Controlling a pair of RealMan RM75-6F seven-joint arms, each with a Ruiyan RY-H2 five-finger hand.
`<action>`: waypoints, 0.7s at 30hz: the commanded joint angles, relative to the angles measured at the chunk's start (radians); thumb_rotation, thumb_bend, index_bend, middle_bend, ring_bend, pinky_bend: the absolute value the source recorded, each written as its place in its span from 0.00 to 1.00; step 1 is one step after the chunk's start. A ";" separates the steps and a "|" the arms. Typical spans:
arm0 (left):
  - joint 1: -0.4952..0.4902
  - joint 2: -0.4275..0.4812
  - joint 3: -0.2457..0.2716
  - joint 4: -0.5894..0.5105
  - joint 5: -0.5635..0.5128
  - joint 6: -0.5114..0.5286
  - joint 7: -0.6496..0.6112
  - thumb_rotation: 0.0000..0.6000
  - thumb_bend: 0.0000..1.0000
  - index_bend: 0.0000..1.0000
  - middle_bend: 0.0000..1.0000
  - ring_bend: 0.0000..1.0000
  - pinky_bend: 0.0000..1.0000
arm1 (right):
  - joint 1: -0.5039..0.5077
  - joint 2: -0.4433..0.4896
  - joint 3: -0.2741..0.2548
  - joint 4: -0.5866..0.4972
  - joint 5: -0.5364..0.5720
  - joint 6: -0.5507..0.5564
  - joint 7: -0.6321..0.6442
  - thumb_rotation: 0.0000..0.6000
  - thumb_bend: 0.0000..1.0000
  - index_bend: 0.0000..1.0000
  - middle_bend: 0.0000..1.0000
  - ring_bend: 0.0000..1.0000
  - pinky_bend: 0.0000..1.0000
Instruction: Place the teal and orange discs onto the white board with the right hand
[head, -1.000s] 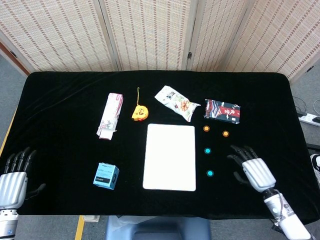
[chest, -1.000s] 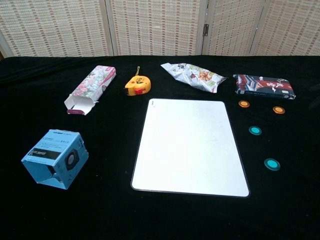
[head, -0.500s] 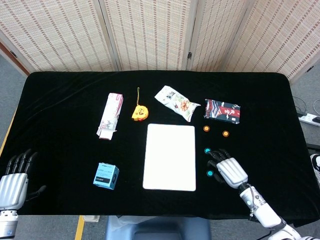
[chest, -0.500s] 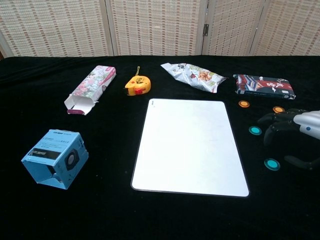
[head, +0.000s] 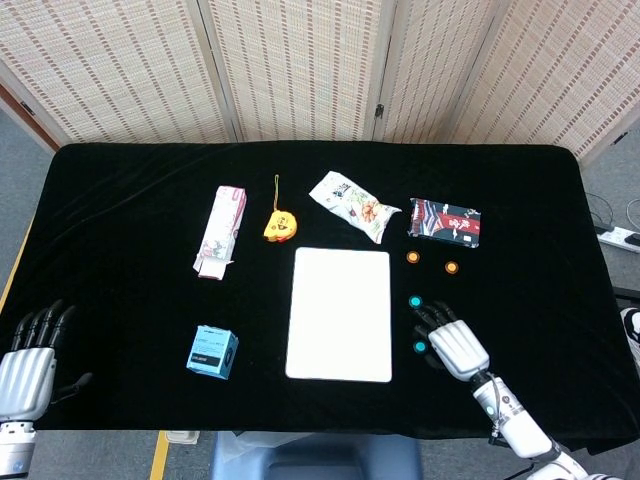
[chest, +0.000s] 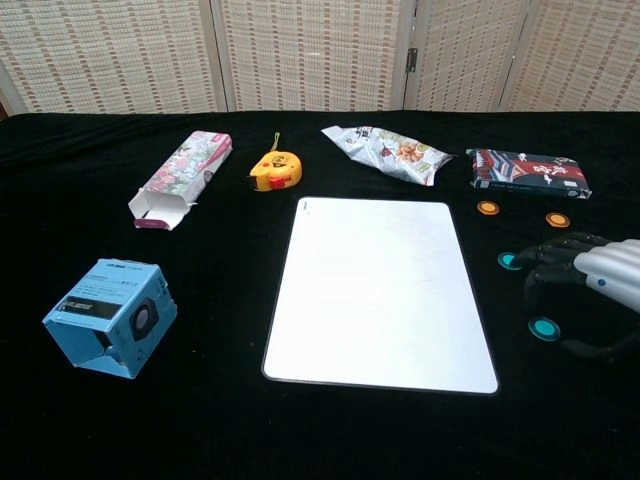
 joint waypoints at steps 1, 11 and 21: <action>0.001 0.000 0.000 0.002 -0.001 0.001 -0.002 1.00 0.19 0.03 0.02 0.02 0.00 | 0.000 -0.014 -0.004 0.018 0.001 0.005 0.013 1.00 0.37 0.40 0.17 0.09 0.04; 0.000 -0.003 -0.001 0.008 -0.005 -0.005 -0.003 1.00 0.19 0.03 0.02 0.02 0.00 | 0.014 -0.041 -0.001 0.058 0.018 -0.007 0.039 1.00 0.37 0.44 0.17 0.09 0.04; 0.001 -0.006 -0.001 0.014 -0.011 -0.009 -0.006 1.00 0.19 0.03 0.01 0.02 0.00 | 0.027 -0.045 -0.001 0.058 0.038 -0.029 0.054 1.00 0.37 0.48 0.19 0.09 0.04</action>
